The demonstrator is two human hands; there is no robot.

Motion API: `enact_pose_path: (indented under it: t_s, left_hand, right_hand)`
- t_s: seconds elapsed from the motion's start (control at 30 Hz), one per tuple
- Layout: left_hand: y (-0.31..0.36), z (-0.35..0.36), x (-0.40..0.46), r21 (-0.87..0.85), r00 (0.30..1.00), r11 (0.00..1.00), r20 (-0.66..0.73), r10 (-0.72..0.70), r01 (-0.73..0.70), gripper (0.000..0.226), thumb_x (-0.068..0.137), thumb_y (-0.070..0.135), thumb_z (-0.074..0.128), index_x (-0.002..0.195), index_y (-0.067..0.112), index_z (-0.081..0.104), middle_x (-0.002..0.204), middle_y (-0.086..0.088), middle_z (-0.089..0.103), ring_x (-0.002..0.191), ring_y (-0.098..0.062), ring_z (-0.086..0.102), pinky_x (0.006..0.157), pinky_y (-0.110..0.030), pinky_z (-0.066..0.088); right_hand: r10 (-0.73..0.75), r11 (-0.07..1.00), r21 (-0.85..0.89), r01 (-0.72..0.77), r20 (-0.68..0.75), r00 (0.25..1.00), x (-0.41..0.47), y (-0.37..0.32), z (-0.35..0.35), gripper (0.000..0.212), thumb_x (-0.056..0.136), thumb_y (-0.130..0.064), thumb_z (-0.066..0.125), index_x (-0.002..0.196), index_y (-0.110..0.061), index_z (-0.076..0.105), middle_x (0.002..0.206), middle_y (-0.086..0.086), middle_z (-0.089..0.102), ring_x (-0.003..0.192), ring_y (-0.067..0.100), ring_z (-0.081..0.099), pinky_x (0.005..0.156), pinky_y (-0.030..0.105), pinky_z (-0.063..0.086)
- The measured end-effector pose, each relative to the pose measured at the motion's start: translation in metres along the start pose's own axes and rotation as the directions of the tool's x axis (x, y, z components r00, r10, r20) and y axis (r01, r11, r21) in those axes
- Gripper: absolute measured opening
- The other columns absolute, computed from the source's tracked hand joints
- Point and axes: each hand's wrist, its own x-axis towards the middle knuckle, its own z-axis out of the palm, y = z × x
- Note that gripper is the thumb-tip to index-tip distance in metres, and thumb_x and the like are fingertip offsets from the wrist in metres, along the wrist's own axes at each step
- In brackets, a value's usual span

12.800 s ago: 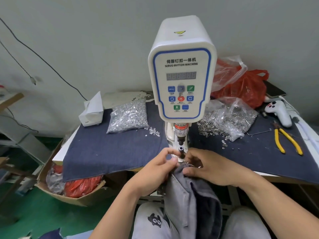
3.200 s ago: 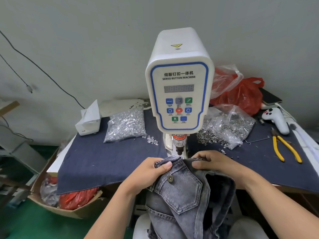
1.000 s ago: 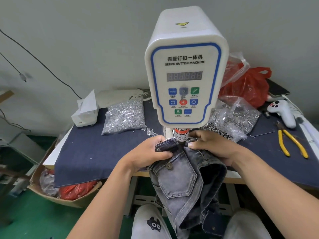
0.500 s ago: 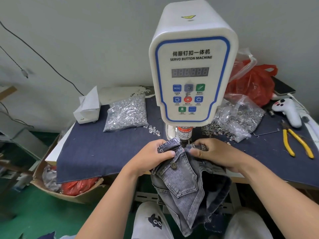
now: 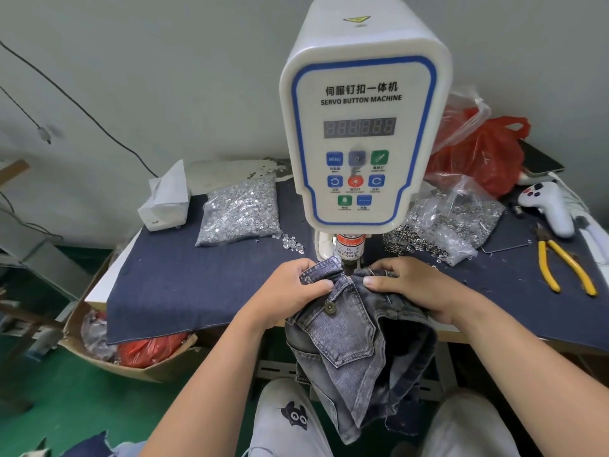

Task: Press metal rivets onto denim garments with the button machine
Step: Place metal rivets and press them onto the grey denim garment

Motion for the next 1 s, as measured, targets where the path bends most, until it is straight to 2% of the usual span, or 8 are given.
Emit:
enact_pose_path:
  t_s: [0.07, 0.17, 0.3, 0.5, 0.63, 0.83, 0.93, 1.0]
  left_hand:
    - [0.000, -0.001, 0.002, 0.032, 1.000, 0.999, -0.017, 0.005, -0.004, 0.010, 0.093, 0.028, 0.078, 0.100, 0.023, 0.073, 0.090, 0.007, 0.080, 0.085, -0.009, 0.077, 0.070, -0.019, 0.055]
    - [-0.002, -0.002, 0.005, 0.096, 0.999, 0.995, -0.045, 0.006, -0.001, 0.011, 0.092, 0.030, 0.079, 0.096, 0.022, 0.072, 0.085, 0.008, 0.078, 0.081, -0.008, 0.075, 0.074, -0.025, 0.057]
    - [-0.007, -0.002, 0.005, 0.127, 0.999, 0.992, -0.036, 0.029, -0.025, 0.014, 0.089, 0.033, 0.079, 0.096, 0.024, 0.071, 0.087, 0.009, 0.078, 0.081, -0.008, 0.076, 0.075, -0.030, 0.059]
    - [-0.013, -0.001, 0.003, 0.048, 0.998, 0.997, -0.001, 0.062, -0.062, 0.014, 0.090, 0.035, 0.079, 0.097, 0.027, 0.069, 0.090, 0.013, 0.078, 0.082, -0.005, 0.075, 0.068, -0.016, 0.052]
    - [-0.015, 0.000, 0.003, 0.018, 0.999, 0.999, 0.015, 0.049, -0.049, 0.015, 0.092, 0.036, 0.077, 0.100, 0.026, 0.069, 0.089, 0.014, 0.077, 0.082, -0.004, 0.074, 0.069, -0.016, 0.051]
    - [-0.009, -0.006, 0.001, 0.050, 0.995, 0.998, 0.095, 0.035, -0.040, 0.024, 0.094, 0.044, 0.070, 0.111, 0.027, 0.070, 0.105, 0.010, 0.078, 0.097, -0.007, 0.075, 0.088, -0.033, 0.059]
    - [-0.006, -0.006, -0.001, 0.024, 0.993, 0.999, 0.112, 0.028, -0.030, 0.034, 0.093, 0.050, 0.067, 0.115, 0.024, 0.070, 0.110, 0.007, 0.078, 0.102, -0.011, 0.075, 0.096, -0.040, 0.059]
    - [-0.006, -0.005, -0.002, -0.008, 0.993, 1.000, 0.112, 0.025, -0.025, 0.046, 0.088, 0.058, 0.071, 0.116, 0.022, 0.069, 0.111, 0.004, 0.078, 0.103, -0.014, 0.075, 0.095, -0.038, 0.060]
  right_hand:
    - [0.009, 1.000, 0.017, -0.009, -0.007, 1.000, 0.001, 0.000, 0.001, 0.006, 0.091, -0.032, 0.077, 0.094, -0.027, 0.078, 0.099, 0.002, 0.080, 0.091, 0.012, 0.076, 0.069, 0.016, 0.053]
    - [0.028, 0.999, 0.030, -0.028, -0.015, 0.999, 0.003, 0.002, 0.001, 0.015, 0.092, -0.032, 0.075, 0.102, -0.021, 0.077, 0.100, 0.002, 0.080, 0.094, 0.014, 0.076, 0.077, 0.022, 0.053]
    - [0.046, 0.998, 0.045, -0.046, -0.012, 0.999, 0.003, 0.005, 0.000, 0.015, 0.092, -0.029, 0.075, 0.105, -0.020, 0.076, 0.102, 0.003, 0.080, 0.095, 0.015, 0.075, 0.080, 0.027, 0.052]
    - [0.015, 0.998, 0.059, -0.015, 0.011, 1.000, 0.001, 0.011, -0.001, 0.021, 0.093, -0.031, 0.074, 0.111, -0.019, 0.074, 0.108, 0.005, 0.079, 0.102, 0.019, 0.074, 0.087, 0.030, 0.054]
    - [0.001, 0.998, 0.056, -0.002, 0.007, 1.000, 0.000, 0.012, 0.000, 0.020, 0.093, -0.030, 0.075, 0.110, -0.020, 0.073, 0.107, 0.004, 0.079, 0.098, 0.016, 0.074, 0.080, 0.024, 0.056]
    - [-0.017, 0.999, 0.039, 0.018, -0.044, 0.999, -0.002, 0.015, 0.006, 0.026, 0.090, -0.023, 0.079, 0.111, -0.013, 0.069, 0.093, 0.001, 0.078, 0.084, 0.011, 0.071, 0.071, 0.022, 0.054]
    - [-0.023, 1.000, 0.012, 0.023, -0.061, 0.998, -0.004, 0.012, 0.008, 0.023, 0.089, -0.027, 0.080, 0.108, -0.017, 0.070, 0.089, -0.002, 0.078, 0.081, 0.009, 0.072, 0.069, 0.021, 0.053]
    - [-0.017, 1.000, 0.005, 0.017, -0.064, 0.998, -0.005, 0.010, 0.009, 0.022, 0.089, -0.031, 0.079, 0.107, -0.020, 0.071, 0.093, 0.001, 0.079, 0.084, 0.012, 0.074, 0.072, 0.024, 0.053]
